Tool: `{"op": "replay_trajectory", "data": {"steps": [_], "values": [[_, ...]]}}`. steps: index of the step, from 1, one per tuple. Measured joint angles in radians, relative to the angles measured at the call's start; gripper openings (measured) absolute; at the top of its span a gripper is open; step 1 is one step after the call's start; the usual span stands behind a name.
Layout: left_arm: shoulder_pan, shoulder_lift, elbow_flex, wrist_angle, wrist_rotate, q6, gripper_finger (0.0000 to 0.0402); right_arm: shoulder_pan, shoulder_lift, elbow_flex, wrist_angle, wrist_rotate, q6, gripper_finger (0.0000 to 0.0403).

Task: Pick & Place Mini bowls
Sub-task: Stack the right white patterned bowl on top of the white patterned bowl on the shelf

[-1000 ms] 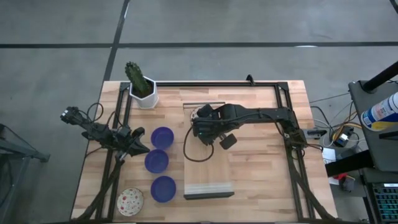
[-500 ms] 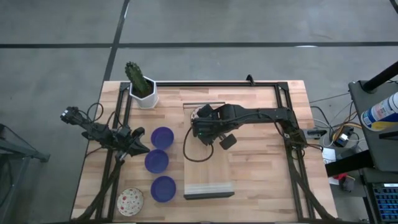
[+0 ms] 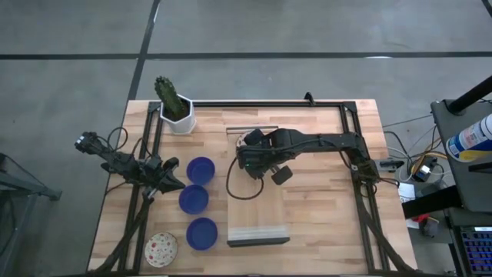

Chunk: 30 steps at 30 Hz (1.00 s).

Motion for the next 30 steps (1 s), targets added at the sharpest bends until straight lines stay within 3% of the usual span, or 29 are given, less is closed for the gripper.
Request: {"op": "replay_trajectory", "data": {"steps": [30], "values": [[0.000,0.000,0.000,-0.016,0.000,-0.019,0.0000,-0.002,-0.002,-0.042,0.014,0.003,-0.010,0.0021]]}}
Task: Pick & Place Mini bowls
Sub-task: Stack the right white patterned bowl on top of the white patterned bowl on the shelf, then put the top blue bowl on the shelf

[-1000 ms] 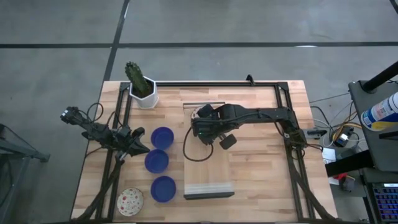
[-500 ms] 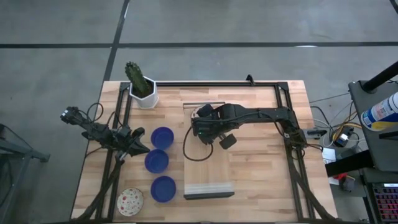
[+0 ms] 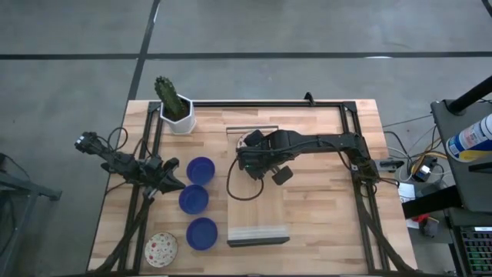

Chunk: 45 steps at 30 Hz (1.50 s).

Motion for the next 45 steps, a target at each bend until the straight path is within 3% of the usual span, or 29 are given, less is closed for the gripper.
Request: {"op": "replay_trajectory", "data": {"steps": [14,45], "values": [[0.000,0.000,0.000,0.000,0.000,0.000,0.0000,-0.001,0.000,0.034,0.002,0.000,0.002,0.0098],[0.000,0.000,0.000,-0.016,0.000,0.002,0.0000,0.011,-0.011,0.054,-0.014,0.007,0.020,0.0098]]}}
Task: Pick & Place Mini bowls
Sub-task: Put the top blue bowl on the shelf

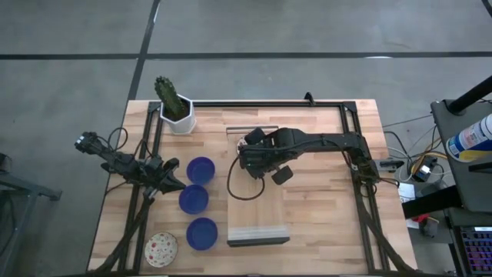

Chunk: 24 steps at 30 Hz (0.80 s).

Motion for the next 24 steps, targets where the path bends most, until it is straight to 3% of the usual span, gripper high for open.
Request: {"op": "replay_trajectory", "data": {"steps": [12,24], "values": [[0.000,0.000,0.000,-0.009,0.000,-0.011,0.0000,0.007,-0.034,0.010,0.000,0.000,0.097,0.0097],[-0.001,0.000,0.000,-0.006,0.000,-0.152,0.0000,0.026,-0.035,0.064,0.010,-0.052,0.321,0.0084]]}}
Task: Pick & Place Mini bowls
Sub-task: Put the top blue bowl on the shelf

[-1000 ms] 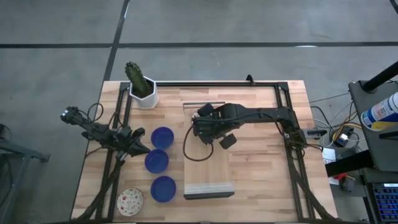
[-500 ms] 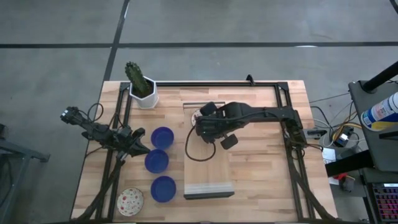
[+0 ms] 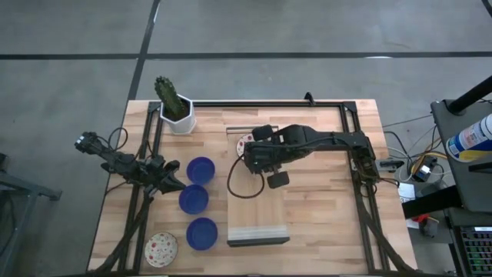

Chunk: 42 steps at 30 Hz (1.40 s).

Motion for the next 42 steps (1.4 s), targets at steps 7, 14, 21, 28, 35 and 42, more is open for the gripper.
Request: {"op": "replay_trajectory", "data": {"steps": [7,14,21,28,35,42], "values": [[0.000,0.020,0.000,0.003,-0.059,-0.101,0.0000,0.032,0.000,0.000,0.000,-0.028,0.065,0.0084],[0.000,0.098,0.051,-0.098,-0.176,-0.068,0.0000,0.090,0.000,0.000,0.000,-0.038,0.131,0.0076],[0.001,0.251,0.182,-0.285,-0.245,-0.022,0.0000,0.150,0.000,0.000,0.000,-0.038,0.201,0.0068],[0.001,0.464,0.303,-0.362,-0.285,0.060,0.0024,0.197,0.001,-0.001,0.002,-0.037,0.278,0.0068],[0.005,0.646,0.429,-0.415,-0.335,0.151,0.0094,0.255,-0.014,-0.001,0.067,-0.037,0.319,0.0049],[0.033,0.812,0.547,-0.551,-0.333,0.177,0.0112,0.327,-0.065,-0.016,0.187,0.029,0.341,0.0010]]}}
